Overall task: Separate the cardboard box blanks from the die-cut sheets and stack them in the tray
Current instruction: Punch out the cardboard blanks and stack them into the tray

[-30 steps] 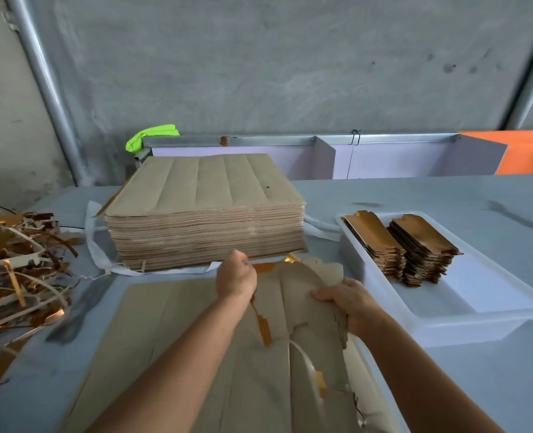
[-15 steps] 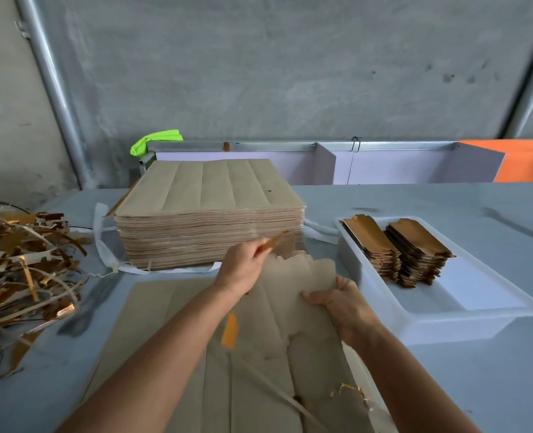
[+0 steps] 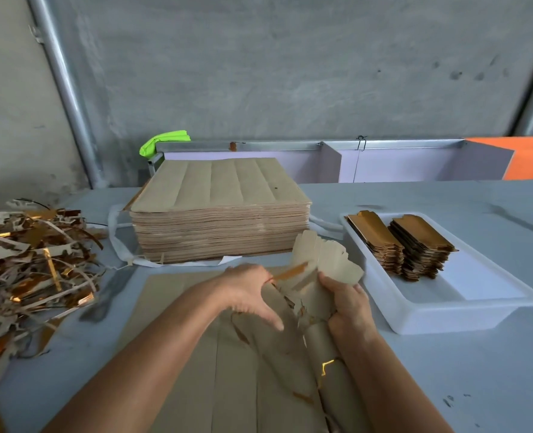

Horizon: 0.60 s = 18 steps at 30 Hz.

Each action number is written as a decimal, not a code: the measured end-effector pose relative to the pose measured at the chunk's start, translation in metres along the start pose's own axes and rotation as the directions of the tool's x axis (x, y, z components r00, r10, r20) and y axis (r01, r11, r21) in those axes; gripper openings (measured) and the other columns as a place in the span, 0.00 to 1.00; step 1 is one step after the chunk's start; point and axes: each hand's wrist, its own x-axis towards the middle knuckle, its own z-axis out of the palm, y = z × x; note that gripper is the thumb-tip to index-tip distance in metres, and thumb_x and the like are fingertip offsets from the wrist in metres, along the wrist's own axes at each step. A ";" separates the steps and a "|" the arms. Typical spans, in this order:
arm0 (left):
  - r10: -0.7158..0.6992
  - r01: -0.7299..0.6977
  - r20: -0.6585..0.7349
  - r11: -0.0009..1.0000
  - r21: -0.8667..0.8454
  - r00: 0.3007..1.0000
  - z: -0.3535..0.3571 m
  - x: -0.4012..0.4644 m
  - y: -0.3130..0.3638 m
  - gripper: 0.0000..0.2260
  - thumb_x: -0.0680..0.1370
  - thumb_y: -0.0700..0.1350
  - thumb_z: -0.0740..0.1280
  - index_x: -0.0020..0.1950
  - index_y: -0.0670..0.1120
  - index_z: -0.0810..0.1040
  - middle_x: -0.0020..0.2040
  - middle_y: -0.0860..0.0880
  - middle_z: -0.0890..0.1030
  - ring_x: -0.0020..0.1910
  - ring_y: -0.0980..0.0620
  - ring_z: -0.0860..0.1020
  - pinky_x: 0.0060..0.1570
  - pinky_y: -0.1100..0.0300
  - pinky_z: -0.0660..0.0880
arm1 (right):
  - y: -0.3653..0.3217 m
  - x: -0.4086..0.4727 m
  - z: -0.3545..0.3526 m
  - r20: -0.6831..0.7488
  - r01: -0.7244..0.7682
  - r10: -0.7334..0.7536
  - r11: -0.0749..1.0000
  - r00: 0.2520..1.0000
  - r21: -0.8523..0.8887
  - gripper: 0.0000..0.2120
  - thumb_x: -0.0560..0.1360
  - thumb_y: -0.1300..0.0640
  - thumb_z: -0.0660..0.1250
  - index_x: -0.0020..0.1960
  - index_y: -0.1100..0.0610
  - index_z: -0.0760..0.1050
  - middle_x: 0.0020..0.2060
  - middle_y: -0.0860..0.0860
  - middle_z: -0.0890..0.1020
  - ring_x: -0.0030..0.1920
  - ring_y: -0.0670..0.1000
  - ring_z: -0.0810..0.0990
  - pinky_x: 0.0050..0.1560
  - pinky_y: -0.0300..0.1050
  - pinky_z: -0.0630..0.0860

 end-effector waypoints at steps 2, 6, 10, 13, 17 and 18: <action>0.021 0.001 -0.057 0.934 0.356 0.998 0.002 -0.006 0.012 0.25 0.62 0.64 0.75 0.42 0.44 0.73 0.40 0.50 0.77 0.52 0.47 0.77 0.66 0.48 0.61 | 0.002 -0.002 0.002 -0.003 0.005 -0.005 0.999 1.000 0.046 0.16 0.72 0.69 0.69 0.59 0.62 0.74 0.50 0.61 0.82 0.45 0.58 0.81 0.48 0.55 0.79; 0.214 -0.034 -0.240 0.809 0.587 0.947 0.022 -0.019 0.031 0.05 0.73 0.43 0.71 0.43 0.42 0.77 0.41 0.47 0.72 0.52 0.45 0.73 0.64 0.45 0.61 | 0.006 -0.002 0.001 -0.031 -0.034 0.038 0.994 0.999 0.100 0.19 0.72 0.68 0.69 0.62 0.61 0.72 0.54 0.61 0.80 0.52 0.62 0.80 0.54 0.62 0.77; -0.104 0.125 -0.356 0.992 0.035 0.929 0.027 -0.027 0.010 0.06 0.75 0.40 0.61 0.43 0.43 0.78 0.42 0.44 0.78 0.44 0.43 0.76 0.38 0.57 0.67 | 0.002 0.006 -0.008 -0.124 -0.030 0.051 0.985 0.991 0.169 0.17 0.71 0.66 0.71 0.59 0.61 0.75 0.54 0.59 0.81 0.50 0.59 0.81 0.49 0.59 0.79; -0.151 0.169 -0.396 0.985 0.011 0.906 0.016 -0.031 -0.018 0.07 0.75 0.39 0.61 0.41 0.45 0.77 0.39 0.45 0.77 0.39 0.46 0.75 0.33 0.58 0.63 | -0.001 0.014 -0.021 -0.174 0.001 0.038 0.976 0.984 0.218 0.22 0.71 0.62 0.73 0.63 0.60 0.73 0.54 0.56 0.80 0.49 0.56 0.80 0.43 0.55 0.78; -0.104 0.211 -0.436 0.956 0.205 0.894 -0.001 -0.035 -0.052 0.05 0.75 0.39 0.64 0.41 0.44 0.78 0.39 0.48 0.77 0.42 0.47 0.75 0.41 0.56 0.71 | 0.001 0.019 -0.031 -0.153 0.008 0.048 0.940 0.987 0.342 0.21 0.72 0.62 0.72 0.63 0.58 0.73 0.56 0.55 0.80 0.51 0.54 0.80 0.54 0.58 0.76; -0.058 0.226 -0.425 0.907 0.356 0.903 -0.003 -0.034 -0.058 0.04 0.76 0.40 0.65 0.46 0.46 0.79 0.44 0.49 0.77 0.47 0.48 0.74 0.49 0.55 0.71 | 0.003 0.019 -0.031 -0.139 0.004 0.050 0.933 0.989 0.361 0.19 0.72 0.62 0.71 0.62 0.57 0.73 0.55 0.54 0.81 0.50 0.54 0.80 0.56 0.59 0.76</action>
